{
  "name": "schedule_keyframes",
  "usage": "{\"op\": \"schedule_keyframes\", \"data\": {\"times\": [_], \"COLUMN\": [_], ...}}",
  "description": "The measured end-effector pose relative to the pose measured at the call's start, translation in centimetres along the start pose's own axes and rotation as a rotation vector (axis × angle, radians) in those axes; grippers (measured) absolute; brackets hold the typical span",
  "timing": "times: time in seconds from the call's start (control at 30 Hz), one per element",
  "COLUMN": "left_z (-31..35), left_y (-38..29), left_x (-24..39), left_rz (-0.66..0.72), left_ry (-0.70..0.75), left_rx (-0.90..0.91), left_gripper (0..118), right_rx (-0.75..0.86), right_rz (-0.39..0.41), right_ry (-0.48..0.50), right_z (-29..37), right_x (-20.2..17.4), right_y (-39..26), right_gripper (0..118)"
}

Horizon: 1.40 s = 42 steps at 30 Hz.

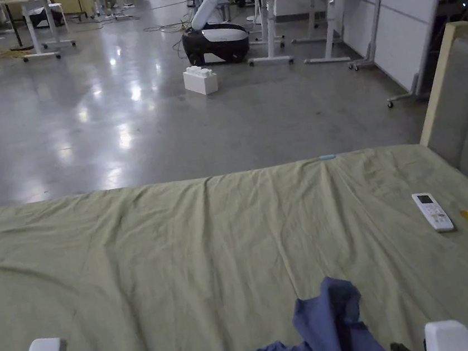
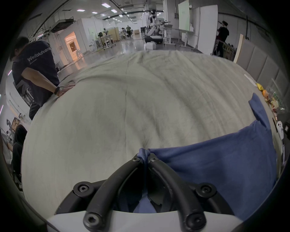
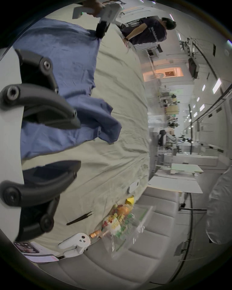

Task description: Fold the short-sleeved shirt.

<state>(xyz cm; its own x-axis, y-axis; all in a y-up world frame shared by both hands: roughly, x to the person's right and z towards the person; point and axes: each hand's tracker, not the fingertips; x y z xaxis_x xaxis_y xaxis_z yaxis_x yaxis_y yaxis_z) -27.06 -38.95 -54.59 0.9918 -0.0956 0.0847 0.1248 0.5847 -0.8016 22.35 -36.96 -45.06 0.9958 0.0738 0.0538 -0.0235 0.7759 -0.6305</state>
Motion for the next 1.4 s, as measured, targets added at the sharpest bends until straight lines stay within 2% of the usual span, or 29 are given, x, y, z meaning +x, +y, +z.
{"op": "schedule_keyframes", "data": {"times": [0.1, 0.23, 0.33, 0.37, 0.4, 0.43, 0.53, 0.57, 0.63, 0.7, 0.77, 0.87, 0.97, 1.1, 1.4], "left_z": [2.8, 5.2, 4.5, 4.6, 4.7, 4.9, 4.2, 4.2, 3.7, 3.9, 3.7, 4.4, 5.6, 8.5, 19.3], "left_y": [-0.1, -0.4, -0.8, -1.0, -1.1, -1.4, -1.7, -1.7, -1.9, -2.0, -2.0, -1.9, -1.6, -1.2, -0.9], "left_x": [-0.1, -0.2, -1.1, -1.2, -1.3, -1.4, -2.2, -2.3, -2.5, -2.7, -2.8, -2.9, -3.1, -3.3, -4.1], "left_rz": [0.011, 0.044, 0.062, 0.066, 0.074, 0.081, 0.100, 0.101, 0.090, 0.090, 0.099, 0.094, 0.088, 0.097, 0.119], "left_ry": [-0.004, -0.011, -0.017, -0.018, -0.019, -0.021, -0.027, -0.029, -0.026, -0.027, -0.030, -0.030, -0.033, -0.039, -0.028], "left_rx": [0.049, 0.095, 0.098, 0.097, 0.093, 0.090, 0.090, 0.088, 0.090, 0.093, 0.100, 0.123, 0.146, 0.210, 0.366], "left_gripper": [5, 5, 5, 5, 5, 5, 5, 5, 5, 5, 5, 5, 5, 5, 4], "right_rx": [-0.115, -0.231, -0.328, -0.370, -0.417, -0.464, -0.370, -0.365, -0.343, -0.335, -0.290, -0.171, -0.081, 0.029, 0.235], "right_rz": [0.032, -0.011, 0.020, 0.031, 0.049, 0.058, 0.059, 0.070, 0.080, 0.039, 0.039, 0.100, 0.111, 0.067, 0.054], "right_ry": [0.019, 0.093, 0.082, 0.066, 0.059, 0.056, 0.032, 0.036, 0.018, 0.037, 0.025, -0.013, -0.015, -0.024, -0.026], "right_z": [-4.3, -8.3, -9.9, -10.5, -11.0, -11.9, -10.8, -10.3, -10.2, -9.9, -9.1, -7.2, -5.2, -0.3, 11.6], "right_x": [0.3, 0.3, -0.7, -1.0, -1.3, -1.3, -1.9, -2.0, -1.7, -1.4, -1.5, -1.7, -1.1, 0.4, 2.5], "right_y": [1.9, 3.1, 3.0, 2.7, 2.3, 1.5, 0.9, 0.9, 0.9, 0.9, 0.9, 1.5, 2.4, 4.8, 9.9], "right_gripper": [60, 62, 61, 53, 30, 28, 21, 11, 3, 3, 3, 3, 3, 3, 3]}}
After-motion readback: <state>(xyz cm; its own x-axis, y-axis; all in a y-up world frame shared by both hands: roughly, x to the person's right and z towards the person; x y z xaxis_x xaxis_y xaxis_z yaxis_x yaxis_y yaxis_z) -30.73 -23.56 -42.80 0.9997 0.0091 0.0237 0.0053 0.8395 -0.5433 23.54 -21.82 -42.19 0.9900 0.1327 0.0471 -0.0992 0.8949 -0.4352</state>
